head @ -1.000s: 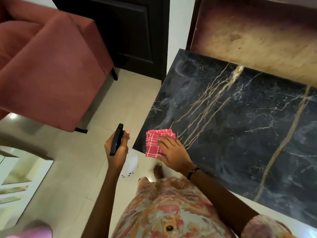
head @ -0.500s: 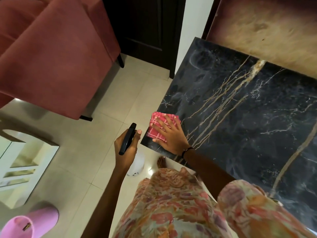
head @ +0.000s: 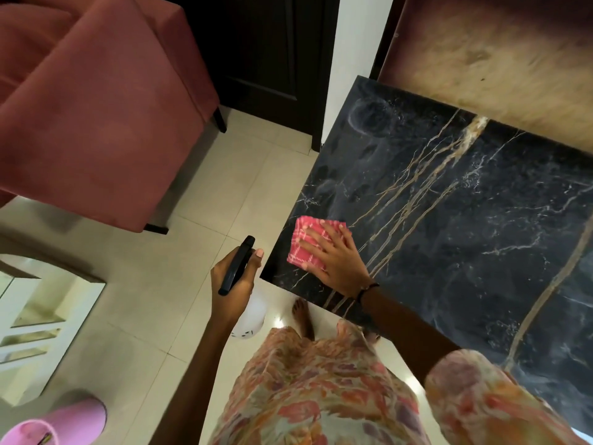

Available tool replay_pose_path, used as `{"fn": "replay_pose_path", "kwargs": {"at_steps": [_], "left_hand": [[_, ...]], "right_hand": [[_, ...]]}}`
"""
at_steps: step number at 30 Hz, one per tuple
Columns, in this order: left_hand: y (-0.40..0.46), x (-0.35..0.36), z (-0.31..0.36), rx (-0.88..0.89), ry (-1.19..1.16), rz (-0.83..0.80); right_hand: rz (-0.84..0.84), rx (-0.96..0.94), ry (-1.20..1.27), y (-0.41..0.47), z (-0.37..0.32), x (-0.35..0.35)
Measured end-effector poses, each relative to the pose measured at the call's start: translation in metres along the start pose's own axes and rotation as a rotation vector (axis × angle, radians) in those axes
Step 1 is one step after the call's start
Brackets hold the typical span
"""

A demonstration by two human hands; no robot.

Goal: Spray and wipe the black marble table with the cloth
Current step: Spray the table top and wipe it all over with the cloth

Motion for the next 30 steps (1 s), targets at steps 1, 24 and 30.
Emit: {"fn": "replay_pose_path", "kwargs": {"at_steps": [1,24,30], "left_hand": [[0.001,0.0,0.0,0.005,0.007,-0.006],[0.041,0.033,0.016,0.065,-0.053,-0.076],[0.054,0.051,0.027,0.038,-0.038,-0.1]], "right_hand": [[-0.005,0.029,-0.007,0.012,-0.008,-0.003],[-0.002,0.045,-0.002,0.028,-0.013,-0.008],[-0.004,-0.22,-0.023,-0.029,0.002,0.01]]}}
Point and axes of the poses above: each hand's wrist, its own y-axis towards the middle knuckle, its own x-axis out of the palm, z = x × y, the point moved 5 cm from there along y, towards the middle knuckle, and after that the axes turned 10 degrees about x, right-handed, at the moved point
